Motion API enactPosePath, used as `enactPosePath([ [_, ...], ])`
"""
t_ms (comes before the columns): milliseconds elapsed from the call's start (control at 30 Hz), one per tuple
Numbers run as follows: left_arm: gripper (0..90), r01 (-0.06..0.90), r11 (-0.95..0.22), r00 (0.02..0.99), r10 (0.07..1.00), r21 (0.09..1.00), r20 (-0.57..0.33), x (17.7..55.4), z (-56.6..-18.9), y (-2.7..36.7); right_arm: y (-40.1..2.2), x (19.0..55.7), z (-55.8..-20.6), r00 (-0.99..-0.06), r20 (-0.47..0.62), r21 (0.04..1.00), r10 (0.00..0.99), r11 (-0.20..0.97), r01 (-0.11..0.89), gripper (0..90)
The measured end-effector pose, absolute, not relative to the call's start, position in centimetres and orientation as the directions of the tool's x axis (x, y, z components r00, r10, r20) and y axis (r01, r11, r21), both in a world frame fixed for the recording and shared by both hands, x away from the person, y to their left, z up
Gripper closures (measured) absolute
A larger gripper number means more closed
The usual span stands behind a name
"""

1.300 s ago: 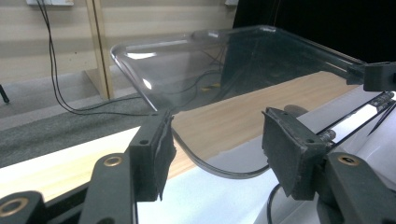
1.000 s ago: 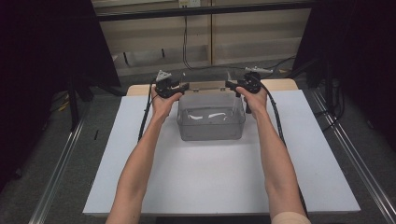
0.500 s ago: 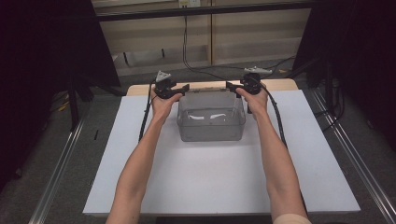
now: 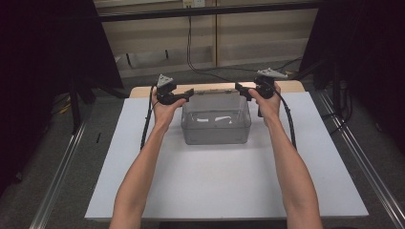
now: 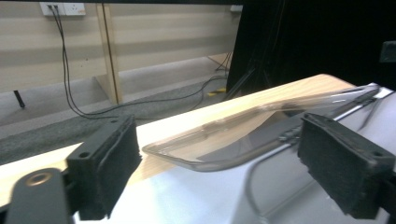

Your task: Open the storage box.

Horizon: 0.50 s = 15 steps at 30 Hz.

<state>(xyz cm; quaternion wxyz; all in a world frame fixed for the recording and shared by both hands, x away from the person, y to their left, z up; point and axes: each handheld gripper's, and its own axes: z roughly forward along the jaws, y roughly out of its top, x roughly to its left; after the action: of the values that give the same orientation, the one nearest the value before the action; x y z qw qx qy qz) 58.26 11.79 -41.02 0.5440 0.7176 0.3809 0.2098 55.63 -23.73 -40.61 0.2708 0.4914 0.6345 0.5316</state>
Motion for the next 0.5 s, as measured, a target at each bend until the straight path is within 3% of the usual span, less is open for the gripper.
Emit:
enactPosePath([
  [133, 8.2, 0.288, -0.133, 0.635, 0.768, 0.948, -0.085, 57.2, -40.5, 11.8, -23.8, 54.8, -40.4, -0.376, 0.157, 0.949, 0.913, -0.034, 0.315, 4.9],
  [500, 2.1, 0.243, -0.064, 0.634, 0.766, 0.968, -0.108, 54.0, -39.8, 13.1, -23.7, 51.6, -39.5, -0.362, 0.073, 0.972, 0.929, 0.015, 0.236, 3.4],
])
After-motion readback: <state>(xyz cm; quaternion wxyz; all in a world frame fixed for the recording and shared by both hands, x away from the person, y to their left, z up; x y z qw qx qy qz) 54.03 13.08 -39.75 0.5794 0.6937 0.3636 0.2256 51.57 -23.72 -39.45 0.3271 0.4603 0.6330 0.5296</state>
